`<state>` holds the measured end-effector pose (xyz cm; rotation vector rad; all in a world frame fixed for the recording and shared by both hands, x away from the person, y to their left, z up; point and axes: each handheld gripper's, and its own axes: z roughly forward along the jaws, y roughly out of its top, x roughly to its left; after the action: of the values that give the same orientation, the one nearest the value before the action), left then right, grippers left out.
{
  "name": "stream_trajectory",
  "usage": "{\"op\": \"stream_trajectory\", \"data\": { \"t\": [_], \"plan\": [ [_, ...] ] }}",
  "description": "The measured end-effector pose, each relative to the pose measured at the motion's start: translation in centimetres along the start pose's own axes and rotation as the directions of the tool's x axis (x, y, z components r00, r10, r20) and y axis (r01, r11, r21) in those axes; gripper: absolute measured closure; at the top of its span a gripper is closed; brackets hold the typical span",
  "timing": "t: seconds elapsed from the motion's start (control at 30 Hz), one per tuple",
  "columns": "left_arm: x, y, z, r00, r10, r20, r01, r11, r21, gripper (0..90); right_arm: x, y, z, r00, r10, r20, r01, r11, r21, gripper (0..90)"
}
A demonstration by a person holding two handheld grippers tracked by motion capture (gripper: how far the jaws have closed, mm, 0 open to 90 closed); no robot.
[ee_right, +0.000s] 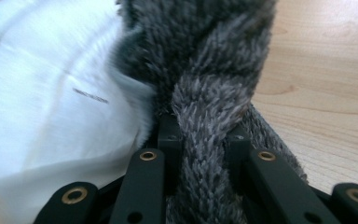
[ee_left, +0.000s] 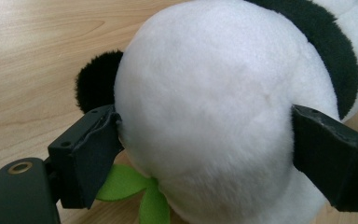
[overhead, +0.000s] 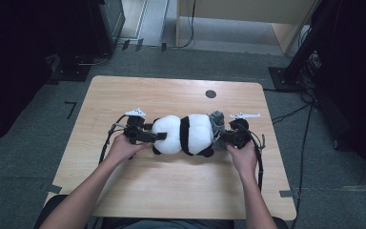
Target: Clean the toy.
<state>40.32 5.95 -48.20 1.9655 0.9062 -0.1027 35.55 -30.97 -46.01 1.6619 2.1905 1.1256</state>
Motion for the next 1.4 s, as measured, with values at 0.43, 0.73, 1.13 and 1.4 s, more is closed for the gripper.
{"op": "stream_trajectory", "data": {
  "t": [0.43,0.73,1.13,1.4],
  "plan": [
    [-0.7,0.6,-0.2,0.9976,0.068,-0.012,-0.068,0.9976,0.015,24.6,-0.9,0.4,1.4,1.0,-0.001,0.008,0.001,1.0,0.024,75.6],
    [-1.0,0.1,-0.5,0.9979,0.063,-0.017,-0.063,0.9978,-0.022,29.0,-0.6,1.8,-4.0,0.9997,-0.02,0.016,0.022,0.993,-0.118,75.2],
    [-1.2,0.1,-0.7,0.9985,0.051,-0.021,-0.052,0.9984,-0.024,33.4,6.4,3.8,-8.1,0.9774,-0.204,-0.055,0.189,0.96,-0.208,75.0],
    [-1.1,0.1,-0.6,0.9987,0.048,-0.019,-0.049,0.9986,-0.022,33.8,11.1,3.1,-6.1,0.9356,-0.301,-0.184,0.268,0.945,-0.187,74.8]
  ]
}}
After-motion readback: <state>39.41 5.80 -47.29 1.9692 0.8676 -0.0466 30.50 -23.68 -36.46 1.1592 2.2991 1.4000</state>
